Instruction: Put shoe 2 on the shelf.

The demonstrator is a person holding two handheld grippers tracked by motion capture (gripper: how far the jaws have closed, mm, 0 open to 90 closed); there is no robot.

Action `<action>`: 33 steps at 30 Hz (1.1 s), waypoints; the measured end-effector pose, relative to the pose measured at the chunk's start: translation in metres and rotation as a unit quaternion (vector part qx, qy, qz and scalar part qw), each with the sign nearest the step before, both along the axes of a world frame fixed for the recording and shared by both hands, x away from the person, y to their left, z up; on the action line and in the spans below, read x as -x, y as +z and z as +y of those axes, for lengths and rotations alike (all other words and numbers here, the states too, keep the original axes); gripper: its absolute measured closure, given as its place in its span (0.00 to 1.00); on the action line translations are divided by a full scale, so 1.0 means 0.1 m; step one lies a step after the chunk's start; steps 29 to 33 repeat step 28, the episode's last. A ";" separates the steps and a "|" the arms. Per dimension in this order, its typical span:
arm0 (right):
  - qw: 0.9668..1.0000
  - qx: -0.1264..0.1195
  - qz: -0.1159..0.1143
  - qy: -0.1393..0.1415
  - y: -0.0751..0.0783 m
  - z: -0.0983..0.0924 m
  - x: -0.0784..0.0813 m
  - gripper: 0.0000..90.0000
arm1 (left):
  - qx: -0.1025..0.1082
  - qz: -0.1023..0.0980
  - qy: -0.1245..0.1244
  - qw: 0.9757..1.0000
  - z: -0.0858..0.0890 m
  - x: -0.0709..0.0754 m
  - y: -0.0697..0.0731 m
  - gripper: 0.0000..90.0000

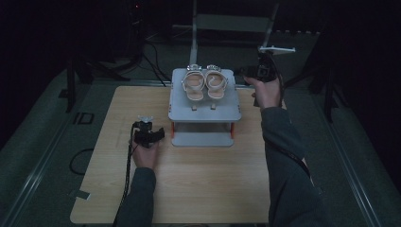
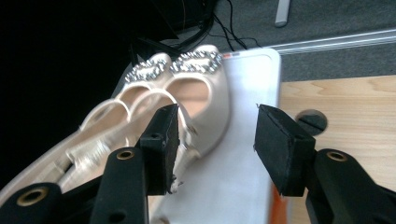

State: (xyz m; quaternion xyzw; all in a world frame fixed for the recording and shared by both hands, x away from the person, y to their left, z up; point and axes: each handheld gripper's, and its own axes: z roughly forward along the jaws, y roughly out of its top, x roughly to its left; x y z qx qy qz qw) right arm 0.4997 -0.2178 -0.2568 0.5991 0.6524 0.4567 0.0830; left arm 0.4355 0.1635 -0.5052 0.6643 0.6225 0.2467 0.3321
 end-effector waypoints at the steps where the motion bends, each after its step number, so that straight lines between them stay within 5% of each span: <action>1: 1.000 0.001 -0.003 0.001 -0.02 -0.03 0.04 0.55 | 0.000 0.000 0.000 1.000 0.00 0.00 0.00 0.38; 10: 0.999 0.007 -0.032 0.014 -0.26 -0.25 0.42 0.55 | 0.002 -0.001 0.001 1.000 0.00 0.00 0.00 0.38; 15: 0.998 0.037 -0.044 0.014 -0.46 -0.33 0.66 0.55 | 0.002 -0.001 0.000 1.000 0.00 0.00 0.00 0.38; 28: 0.999 0.045 -0.006 0.002 -1.19 -0.63 1.01 0.54 | 0.001 -0.001 0.000 1.000 0.00 0.00 0.00 0.38; 33: 0.999 0.045 -0.006 0.002 -1.19 -0.63 1.01 0.54 | 0.001 -0.001 0.000 1.000 0.00 0.00 0.00 0.38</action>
